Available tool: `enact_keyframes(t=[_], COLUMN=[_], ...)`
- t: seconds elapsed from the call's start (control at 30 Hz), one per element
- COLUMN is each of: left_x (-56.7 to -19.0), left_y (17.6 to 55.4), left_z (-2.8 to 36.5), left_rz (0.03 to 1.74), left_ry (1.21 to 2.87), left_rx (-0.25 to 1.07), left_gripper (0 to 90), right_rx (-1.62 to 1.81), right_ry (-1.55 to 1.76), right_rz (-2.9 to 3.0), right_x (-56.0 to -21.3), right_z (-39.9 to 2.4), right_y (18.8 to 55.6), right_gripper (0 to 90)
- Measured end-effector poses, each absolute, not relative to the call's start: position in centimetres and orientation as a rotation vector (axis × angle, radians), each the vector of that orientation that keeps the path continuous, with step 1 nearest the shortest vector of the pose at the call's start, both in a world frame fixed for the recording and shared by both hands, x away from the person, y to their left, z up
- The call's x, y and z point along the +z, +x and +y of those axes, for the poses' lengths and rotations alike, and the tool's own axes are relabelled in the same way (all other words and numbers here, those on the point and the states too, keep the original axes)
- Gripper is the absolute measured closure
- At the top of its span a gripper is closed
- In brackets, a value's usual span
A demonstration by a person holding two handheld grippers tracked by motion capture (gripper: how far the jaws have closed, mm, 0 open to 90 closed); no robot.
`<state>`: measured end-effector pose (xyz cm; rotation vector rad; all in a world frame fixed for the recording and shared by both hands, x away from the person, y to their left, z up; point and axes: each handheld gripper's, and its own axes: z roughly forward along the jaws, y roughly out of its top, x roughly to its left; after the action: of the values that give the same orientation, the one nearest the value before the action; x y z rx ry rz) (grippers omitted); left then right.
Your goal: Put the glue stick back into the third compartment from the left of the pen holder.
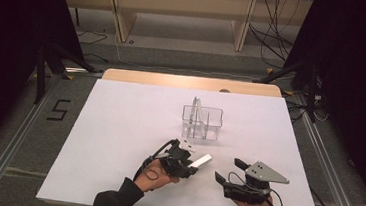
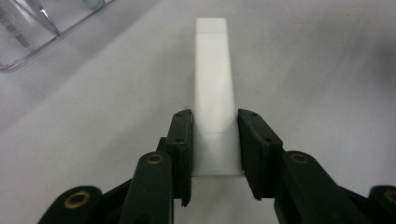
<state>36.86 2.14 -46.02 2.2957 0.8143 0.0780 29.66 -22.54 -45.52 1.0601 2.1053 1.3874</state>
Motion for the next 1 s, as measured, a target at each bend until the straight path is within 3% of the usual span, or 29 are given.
enact_keyframes(t=[1.0], left_x=[-44.3], left_y=[35.8], left_z=[1.8], left_rz=[0.666], left_ry=[2.404], left_rx=[-0.031], left_gripper=[66.6], right_rx=[1.09], right_ry=[0.618], right_rz=[2.207], right_x=[-45.6], right_z=[-18.4], right_y=[27.1], right_gripper=[17.3])
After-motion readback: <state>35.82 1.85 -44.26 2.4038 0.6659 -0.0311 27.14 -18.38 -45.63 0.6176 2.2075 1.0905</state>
